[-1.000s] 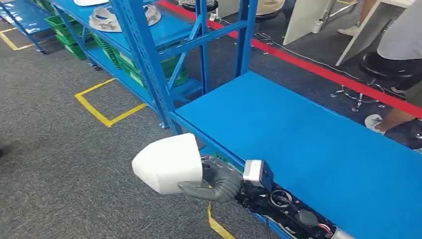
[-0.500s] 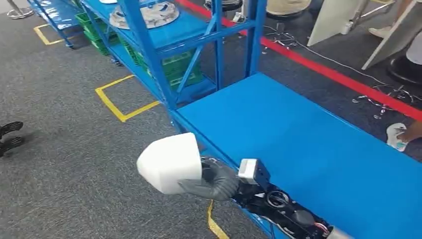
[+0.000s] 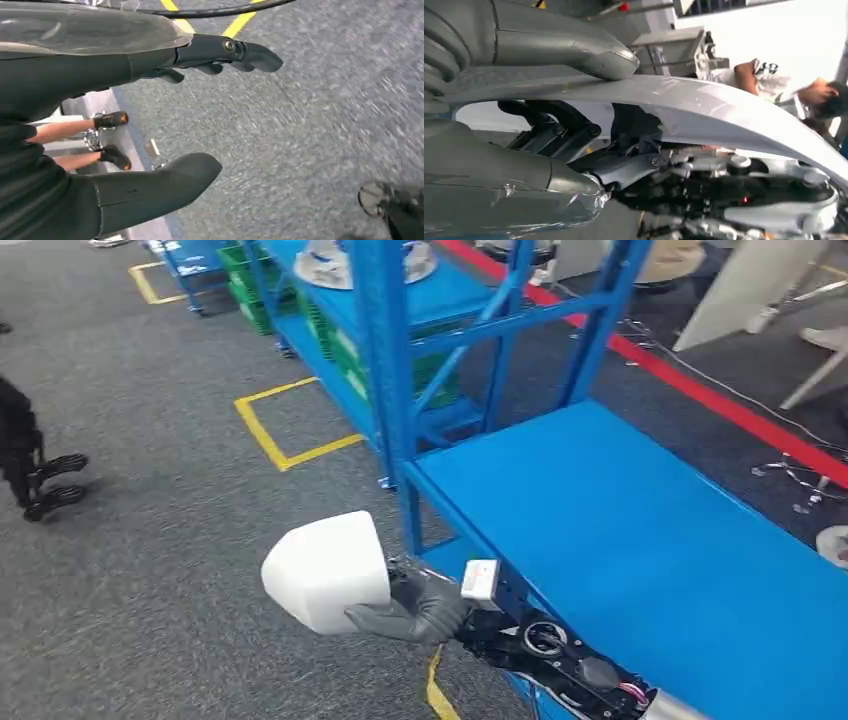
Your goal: Take the parts from the cabinet and place them on the table.
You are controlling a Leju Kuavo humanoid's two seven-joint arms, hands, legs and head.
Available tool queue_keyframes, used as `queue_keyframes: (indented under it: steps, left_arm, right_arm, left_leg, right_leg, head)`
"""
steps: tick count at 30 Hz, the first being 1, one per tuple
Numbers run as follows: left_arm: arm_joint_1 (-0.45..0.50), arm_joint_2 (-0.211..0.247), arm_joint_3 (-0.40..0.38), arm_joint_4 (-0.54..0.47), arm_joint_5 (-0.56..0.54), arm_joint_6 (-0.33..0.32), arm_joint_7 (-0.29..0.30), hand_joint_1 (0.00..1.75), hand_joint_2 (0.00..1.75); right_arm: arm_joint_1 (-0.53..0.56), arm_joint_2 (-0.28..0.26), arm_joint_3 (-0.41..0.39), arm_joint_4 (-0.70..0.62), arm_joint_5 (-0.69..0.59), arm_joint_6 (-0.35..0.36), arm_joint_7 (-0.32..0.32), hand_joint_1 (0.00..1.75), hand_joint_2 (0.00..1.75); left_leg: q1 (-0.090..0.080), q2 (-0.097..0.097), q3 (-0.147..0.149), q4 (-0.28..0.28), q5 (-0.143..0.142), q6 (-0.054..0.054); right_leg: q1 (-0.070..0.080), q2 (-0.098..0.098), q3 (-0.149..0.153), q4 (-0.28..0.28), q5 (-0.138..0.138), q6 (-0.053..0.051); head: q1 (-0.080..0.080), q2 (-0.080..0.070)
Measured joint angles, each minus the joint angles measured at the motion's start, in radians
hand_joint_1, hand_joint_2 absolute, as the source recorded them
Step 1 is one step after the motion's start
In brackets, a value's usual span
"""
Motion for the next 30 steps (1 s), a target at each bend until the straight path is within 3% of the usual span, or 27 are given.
queue_keyframes:
  steps: [1, 2, 3, 5, 6, 7, 8, 10, 12, 13, 14, 15, 17, 18, 19, 21, 22, 23, 24, 26, 27, 28, 29, 30]
  left_arm:
    - [0.0, 0.0, -0.002, 0.0, 0.0, 0.0, 0.0, 0.0, 1.75]
    - [-0.001, 0.0, -0.005, 0.0, 0.002, 0.0, 0.0, 0.0, 1.75]
    - [-0.001, 0.0, -0.008, 0.0, 0.002, 0.0, -0.001, 0.0, 1.75]
    - [0.0, -0.001, -0.008, 0.0, 0.003, 0.0, -0.002, 0.0, 1.75]
    - [0.0, -0.002, -0.009, 0.0, 0.003, 0.0, -0.002, 0.0, 1.75]
    - [0.001, -0.004, -0.01, 0.0, 0.003, 0.0, -0.002, 0.0, 1.75]
    - [-0.001, -0.007, -0.011, 0.0, 0.003, 0.0, -0.002, 0.0, 1.75]
    - [-0.002, -0.008, -0.015, 0.0, 0.003, 0.0, -0.003, 0.0, 1.75]
    - [0.006, -0.007, -0.016, 0.0, 0.006, 0.0, -0.005, 0.0, 1.75]
    - [0.007, -0.009, -0.017, 0.0, 0.006, 0.0, -0.006, 0.0, 1.75]
    - [0.005, -0.01, -0.017, 0.0, 0.01, 0.0, -0.008, 0.0, 1.75]
    - [0.001, -0.01, -0.017, 0.0, 0.011, 0.0, -0.01, 0.0, 1.75]
    - [-0.001, -0.011, -0.018, 0.0, 0.013, 0.0, -0.017, 0.0, 1.75]
    - [0.0, -0.011, -0.019, 0.0, 0.013, 0.0, -0.019, 0.0, 1.75]
    - [0.002, -0.012, -0.019, 0.0, 0.013, 0.0, -0.019, 0.0, 1.75]
    - [0.001, -0.012, -0.019, 0.0, 0.015, 0.0, -0.018, 0.0, 1.75]
    - [0.001, -0.01, -0.019, 0.0, 0.017, 0.0, -0.018, 0.0, 1.75]
    - [-0.001, -0.01, -0.02, 0.0, 0.017, -0.002, -0.018, 0.0, 1.75]
    - [-0.003, -0.009, -0.021, 0.0, 0.018, -0.002, -0.018, 0.0, 1.75]
    - [-0.001, -0.007, -0.024, 0.0, 0.02, -0.002, -0.014, 0.0, 1.75]
    - [0.0, -0.005, -0.024, 0.0, 0.022, -0.002, -0.013, 0.0, 1.75]
    - [0.002, -0.005, -0.024, 0.0, 0.024, -0.002, -0.012, 0.0, 1.75]
    - [0.0, -0.004, -0.024, 0.0, 0.027, -0.002, -0.013, 0.0, 1.75]
    - [-0.002, -0.003, -0.024, 0.0, 0.031, -0.002, -0.016, 0.0, 1.75]
  right_arm:
    - [0.003, 0.0, 0.0, 0.002, 0.0, 0.0, 0.002, 1.75, 1.75]
    - [0.004, -0.001, 0.0, 0.005, 0.0, 0.0, 0.005, 1.75, 1.75]
    - [0.004, -0.001, 0.0, 0.007, 0.003, 0.0, 0.006, 1.75, 1.75]
    - [0.004, -0.001, 0.0, 0.009, 0.005, 0.005, 0.008, 1.75, 1.75]
    - [0.003, -0.001, 0.0, 0.009, 0.005, 0.006, 0.008, 1.75, 1.75]
    - [0.002, -0.001, 0.0, 0.009, 0.005, 0.008, 0.009, 1.75, 1.75]
    - [0.001, -0.001, 0.0, 0.011, 0.005, 0.008, 0.01, 1.75, 1.75]
    - [-0.001, -0.001, 0.0, 0.011, 0.008, 0.009, 0.013, 1.75, 1.75]
    - [-0.003, 0.001, 0.001, 0.011, 0.017, 0.011, 0.017, 1.75, 1.75]
    - [-0.005, 0.001, 0.001, 0.011, 0.021, 0.013, 0.019, 1.75, 1.75]
    - [-0.005, 0.002, 0.002, 0.011, 0.023, 0.015, 0.021, 1.75, 1.75]
    - [-0.007, 0.003, 0.002, 0.011, 0.023, 0.016, 0.023, 1.75, 1.75]
    - [-0.006, 0.003, 0.003, 0.015, 0.025, 0.016, 0.027, 1.75, 1.75]
    - [-0.007, 0.003, 0.004, 0.018, 0.026, 0.016, 0.028, 1.75, 1.75]
    - [-0.007, 0.003, 0.005, 0.018, 0.03, 0.016, 0.028, 1.75, 1.75]
    - [-0.01, 0.003, 0.006, 0.021, 0.035, 0.018, 0.031, 1.75, 1.75]
    - [-0.011, 0.003, 0.007, 0.021, 0.035, 0.019, 0.031, 1.75, 1.75]
    - [-0.013, 0.003, 0.007, 0.022, 0.035, 0.02, 0.031, 1.75, 1.75]
    - [-0.017, 0.003, 0.008, 0.022, 0.035, 0.021, 0.032, 1.75, 1.75]
    - [-0.019, 0.004, 0.01, 0.023, 0.035, 0.024, 0.032, 1.75, 1.75]
    - [-0.02, 0.005, 0.011, 0.024, 0.035, 0.027, 0.032, 1.75, 1.75]
    - [-0.021, 0.006, 0.011, 0.025, 0.035, 0.028, 0.032, 1.75, 1.75]
    - [-0.022, 0.006, 0.012, 0.026, 0.035, 0.031, 0.03, 1.75, 1.75]
    - [-0.023, 0.006, 0.012, 0.026, 0.033, 0.031, 0.027, 1.75, 1.75]
  left_leg:
    - [-0.001, -0.012, 0.001, 0.0, -0.001, 0.001]
    - [-0.002, -0.024, 0.001, 0.001, -0.002, 0.003]
    - [-0.003, -0.038, 0.003, 0.001, -0.002, 0.003]
    - [-0.003, -0.066, 0.009, 0.003, -0.004, 0.003]
    - [-0.002, -0.081, 0.013, 0.004, -0.007, 0.0]
    - [-0.002, -0.092, 0.013, 0.006, -0.009, -0.003]
    - [-0.008, -0.102, 0.007, 0.014, -0.011, -0.008]
    - [0.005, -0.122, -0.005, 0.014, -0.005, -0.019]
    - [0.004, -0.147, -0.007, 0.007, 0.001, -0.035]
    - [0.005, -0.115, -0.01, 0.022, -0.012, -0.036]
    - [0.001, -0.062, -0.033, 0.068, -0.042, -0.042]
    - [0.002, -0.037, -0.076, 0.147, -0.081, -0.047]
    - [0.006, -0.017, -0.158, 0.302, -0.135, -0.056]
    - [0.01, -0.014, -0.178, 0.329, -0.13, -0.06]
    - [0.013, -0.01, -0.168, 0.304, -0.103, -0.063]
    - [0.018, 0.009, -0.089, 0.144, -0.016, -0.064]
    - [0.018, 0.043, -0.04, 0.053, 0.023, -0.062]
    - [0.005, 0.081, -0.021, 0.016, 0.013, -0.06]
    - [0.004, 0.06, -0.024, 0.014, 0.015, -0.041]
    - [-0.002, 0.043, -0.026, 0.018, 0.007, -0.029]
    - [-0.002, 0.03, -0.023, 0.014, 0.008, -0.022]
    - [0.007, 0.021, -0.015, 0.007, 0.009, -0.016]
    - [0.006, 0.013, -0.012, 0.007, 0.006, -0.009]
    - [0.005, 0.004, -0.011, 0.007, 0.005, -0.003]
  right_leg:
    - [0.0, 0.007, -0.045, 0.088, -0.032, 0.001]
    - [0.0, 0.01, -0.077, 0.145, -0.044, 0.002]
    - [0.0, 0.011, -0.09, 0.156, -0.031, 0.002]
    - [0.0, 0.013, -0.055, 0.055, 0.049, -0.003]
    - [0.0, 0.026, -0.017, -0.037, 0.104, -0.007]
    - [0.0, 0.06, 0.012, -0.112, 0.141, -0.011]
    - [-0.005, 0.102, 0.02, -0.14, 0.133, -0.018]
    - [0.002, 0.09, 0.026, -0.156, 0.126, -0.022]
    - [-0.001, 0.069, 0.043, -0.168, 0.132, -0.036]
    - [-0.007, 0.053, 0.05, -0.179, 0.138, -0.042]
    - [-0.006, 0.045, 0.053, -0.184, 0.14, -0.046]
    - [-0.004, 0.03, 0.053, -0.184, 0.14, -0.046]
    - [-0.002, 0.002, 0.053, -0.184, 0.136, -0.05]
    - [-0.002, -0.012, 0.055, -0.183, 0.133, -0.05]
    - [-0.002, -0.023, 0.058, -0.183, 0.129, -0.049]
    - [-0.003, -0.045, 0.07, -0.183, 0.119, -0.044]
    - [-0.003, -0.054, 0.078, -0.183, 0.113, -0.038]
    - [0.006, -0.061, 0.078, -0.182, 0.105, -0.029]
    - [0.009, -0.069, 0.082, -0.181, 0.101, -0.024]
    - [0.008, -0.085, 0.091, -0.186, 0.094, -0.014]
    - [0.007, -0.095, 0.098, -0.188, 0.09, -0.008]
    - [-0.002, -0.071, 0.092, -0.178, 0.076, 0.0]
    - [-0.002, -0.025, 0.078, -0.132, 0.047, -0.001]
    - [-0.002, -0.006, 0.042, -0.055, 0.008, -0.003]
  head:
    - [0.006, 0.0]
    - [0.012, 0.0]
    - [0.017, 0.0]
    - [0.025, 0.0]
    - [0.031, 0.0]
    - [0.038, 0.0]
    - [0.038, 0.0]
    - [0.036, 0.0]
    - [0.042, 0.0]
    - [0.039, 0.0]
    - [0.024, 0.0]
    - [0.016, 0.0]
    - [0.01, 0.0]
    - [0.007, 0.0]
    - [0.003, 0.0]
    - [-0.006, 0.0]
    - [-0.013, 0.0]
    - [-0.021, 0.0]
    - [-0.021, 0.0]
    - [-0.007, 0.0]
    - [-0.008, 0.0]
    - [-0.006, 0.0]
    - [0.002, 0.0]
    - [0.009, 0.0]
